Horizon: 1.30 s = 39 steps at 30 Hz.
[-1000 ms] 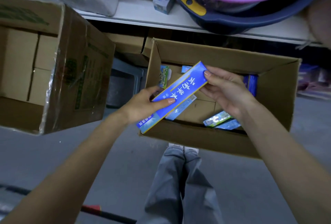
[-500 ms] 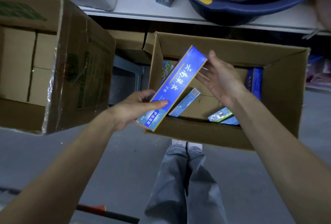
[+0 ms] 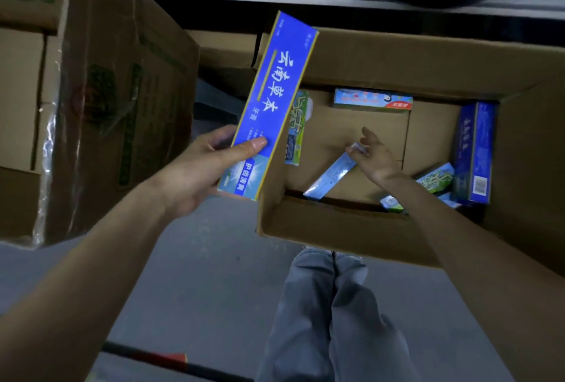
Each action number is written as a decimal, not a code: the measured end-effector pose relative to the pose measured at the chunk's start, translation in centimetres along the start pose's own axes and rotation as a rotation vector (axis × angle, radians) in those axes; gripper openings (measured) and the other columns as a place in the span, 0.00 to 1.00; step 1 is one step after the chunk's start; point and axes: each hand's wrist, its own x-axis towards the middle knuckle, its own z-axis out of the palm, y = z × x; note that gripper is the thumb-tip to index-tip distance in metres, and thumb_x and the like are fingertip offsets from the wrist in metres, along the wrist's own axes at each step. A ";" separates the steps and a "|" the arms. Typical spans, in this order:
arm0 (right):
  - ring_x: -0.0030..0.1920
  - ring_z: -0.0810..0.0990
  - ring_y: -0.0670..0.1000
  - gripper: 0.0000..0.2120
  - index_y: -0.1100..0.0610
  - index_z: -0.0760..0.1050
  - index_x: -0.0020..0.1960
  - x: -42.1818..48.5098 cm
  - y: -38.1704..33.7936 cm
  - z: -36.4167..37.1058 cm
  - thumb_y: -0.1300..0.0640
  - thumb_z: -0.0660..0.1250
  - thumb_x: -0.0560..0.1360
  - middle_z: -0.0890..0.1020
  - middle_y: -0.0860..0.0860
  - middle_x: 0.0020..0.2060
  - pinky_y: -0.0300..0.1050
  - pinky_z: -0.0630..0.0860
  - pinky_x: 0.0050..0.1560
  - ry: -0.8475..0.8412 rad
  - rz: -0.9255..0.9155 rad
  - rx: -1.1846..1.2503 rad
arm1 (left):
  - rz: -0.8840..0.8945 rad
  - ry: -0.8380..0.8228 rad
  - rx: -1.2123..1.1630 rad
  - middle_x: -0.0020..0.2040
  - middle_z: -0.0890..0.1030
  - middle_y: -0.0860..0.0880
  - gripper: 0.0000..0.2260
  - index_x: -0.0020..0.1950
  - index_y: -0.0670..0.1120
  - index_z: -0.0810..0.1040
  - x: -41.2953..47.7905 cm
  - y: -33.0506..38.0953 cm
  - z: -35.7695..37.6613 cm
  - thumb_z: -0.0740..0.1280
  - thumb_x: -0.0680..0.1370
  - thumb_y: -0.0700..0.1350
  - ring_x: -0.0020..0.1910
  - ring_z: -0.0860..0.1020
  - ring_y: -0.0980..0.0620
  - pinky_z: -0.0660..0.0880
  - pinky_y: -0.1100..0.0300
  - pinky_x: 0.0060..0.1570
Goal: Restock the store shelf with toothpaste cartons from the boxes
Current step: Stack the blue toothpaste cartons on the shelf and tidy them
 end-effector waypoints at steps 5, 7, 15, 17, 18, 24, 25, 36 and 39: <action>0.67 0.67 0.61 0.27 0.61 0.65 0.71 0.6 0.9 1.6 0.49 0.65 0.78 0.71 0.60 0.67 0.48 0.66 0.64 0.021 -0.028 -0.227 | -0.001 -0.018 0.046 0.44 0.85 0.50 0.19 0.56 0.49 0.79 0.3 -0.1 -0.2 0.70 0.66 0.51 0.40 0.84 0.52 0.81 0.51 0.41; 0.63 0.71 0.61 0.20 0.62 0.71 0.62 0.3 1.3 2.1 0.50 0.66 0.77 0.74 0.61 0.60 0.47 0.68 0.58 0.036 -0.033 -0.214 | -0.006 -0.015 0.045 0.44 0.85 0.50 0.18 0.55 0.50 0.80 0.4 -0.2 -0.1 0.71 0.66 0.51 0.40 0.84 0.51 0.81 0.50 0.41; 0.61 0.75 0.57 0.17 0.60 0.71 0.59 -2.6 3.0 4.5 0.49 0.66 0.77 0.78 0.58 0.57 0.42 0.68 0.54 -0.221 0.080 -0.161 | 0.002 -0.012 0.022 0.43 0.85 0.51 0.16 0.52 0.51 0.80 0.7 -0.3 0.4 0.71 0.65 0.52 0.42 0.84 0.51 0.81 0.53 0.40; 0.64 0.73 0.58 0.20 0.61 0.69 0.66 -2.7 3.3 4.8 0.50 0.62 0.79 0.76 0.59 0.63 0.43 0.67 0.59 -0.178 0.094 -0.134 | 0.002 -0.015 0.006 0.43 0.85 0.51 0.17 0.52 0.51 0.80 0.7 -0.5 0.4 0.70 0.65 0.52 0.42 0.84 0.50 0.81 0.54 0.39; 0.65 0.72 0.58 0.20 0.61 0.69 0.67 -2.6 3.1 4.7 0.50 0.61 0.80 0.75 0.59 0.64 0.43 0.66 0.61 -0.145 0.118 -0.096 | 0.001 -0.016 0.000 0.43 0.85 0.51 0.17 0.52 0.51 0.80 0.6 -0.5 0.4 0.70 0.65 0.52 0.42 0.84 0.51 0.81 0.55 0.39; 0.61 0.75 0.58 0.19 0.56 0.72 0.65 -1.0 2.6 4.3 0.48 0.65 0.77 0.77 0.55 0.59 0.50 0.73 0.56 -0.096 0.435 0.347 | 0.016 0.001 0.007 0.42 0.85 0.51 0.16 0.52 0.51 0.80 0.6 -0.5 0.7 0.70 0.65 0.52 0.41 0.84 0.52 0.81 0.55 0.38; 0.58 0.75 0.57 0.19 0.56 0.73 0.64 -0.8 2.5 4.4 0.50 0.67 0.76 0.77 0.56 0.57 0.49 0.75 0.52 -0.090 0.470 0.403 | 0.019 0.004 0.009 0.43 0.85 0.51 0.16 0.52 0.50 0.80 0.6 -0.6 0.7 0.70 0.65 0.52 0.41 0.84 0.52 0.81 0.56 0.38; 0.43 0.80 0.53 0.09 0.60 0.76 0.43 -1.9 2.9 3.0 0.64 0.76 0.68 0.79 0.58 0.46 0.36 0.80 0.32 -0.044 0.335 0.521 | 0.050 0.092 -0.009 0.44 0.85 0.50 0.16 0.50 0.51 0.80 -0.6 -1.1 1.5 0.71 0.65 0.53 0.42 0.84 0.52 0.81 0.54 0.41; 0.43 0.80 0.52 0.11 0.65 0.76 0.50 -3.6 2.1 0.2 0.64 0.74 0.70 0.78 0.59 0.47 0.36 0.81 0.34 0.004 0.301 0.580 | 0.054 0.111 -0.048 0.46 0.85 0.49 0.16 0.51 0.51 0.80 -1.7 -1.0 2.3 0.71 0.65 0.53 0.44 0.83 0.50 0.82 0.55 0.39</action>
